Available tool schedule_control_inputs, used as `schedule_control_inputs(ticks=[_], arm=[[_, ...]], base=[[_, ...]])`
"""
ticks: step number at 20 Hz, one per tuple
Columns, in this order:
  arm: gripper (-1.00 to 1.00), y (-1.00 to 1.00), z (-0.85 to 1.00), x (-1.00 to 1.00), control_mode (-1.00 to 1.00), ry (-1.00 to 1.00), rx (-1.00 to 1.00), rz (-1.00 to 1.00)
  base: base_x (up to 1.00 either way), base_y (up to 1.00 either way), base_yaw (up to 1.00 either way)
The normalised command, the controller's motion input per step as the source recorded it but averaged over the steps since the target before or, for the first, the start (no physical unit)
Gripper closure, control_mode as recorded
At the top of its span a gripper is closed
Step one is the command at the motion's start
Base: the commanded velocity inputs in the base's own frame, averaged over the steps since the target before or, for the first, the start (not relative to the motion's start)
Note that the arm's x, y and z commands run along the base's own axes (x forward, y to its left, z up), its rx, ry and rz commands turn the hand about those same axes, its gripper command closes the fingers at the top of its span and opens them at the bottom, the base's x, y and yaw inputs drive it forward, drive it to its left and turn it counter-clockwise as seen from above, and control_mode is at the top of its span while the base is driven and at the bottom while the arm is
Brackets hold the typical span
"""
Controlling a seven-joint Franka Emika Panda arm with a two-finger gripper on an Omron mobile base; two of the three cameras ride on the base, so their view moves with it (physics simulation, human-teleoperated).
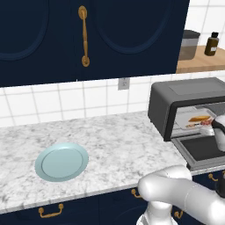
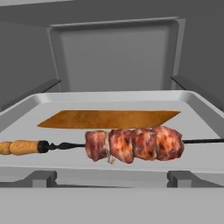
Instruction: Pick up the kebab skewer and baguette bread, and place them inside the toaster oven. Close the toaster oven door and start by setting the timer.
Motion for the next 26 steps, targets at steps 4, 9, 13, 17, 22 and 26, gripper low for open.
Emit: schedule_control_inputs(ticks=[4, 9, 13, 17, 22, 26], arm=[[-1.0, 0.0, 0.0, 0.33, -1.0, 0.0, 0.0, 0.0], [-1.0, 0.0, 0.0, 0.35, -1.0, 0.0, 0.0, 0.0], [-1.0, 0.0, 0.0, 0.31, -1.0, 0.0, 0.0, 0.0], [-1.0, 0.0, 0.0, 0.24, -1.0, 0.0, 0.0, 0.0], [-1.0, 0.0, 0.0, 0.23, -1.0, 0.0, 0.0, 0.0], [-1.0, 0.0, 0.0, 0.3, -1.0, 0.0, 0.0, 0.0]], base=[[0.0, 0.0, 0.0], [0.0, 0.0, 0.0], [0.0, 0.0, 0.0], [0.0, 0.0, 0.0], [0.0, 0.0, 0.0], [0.0, 0.0, 0.0]])
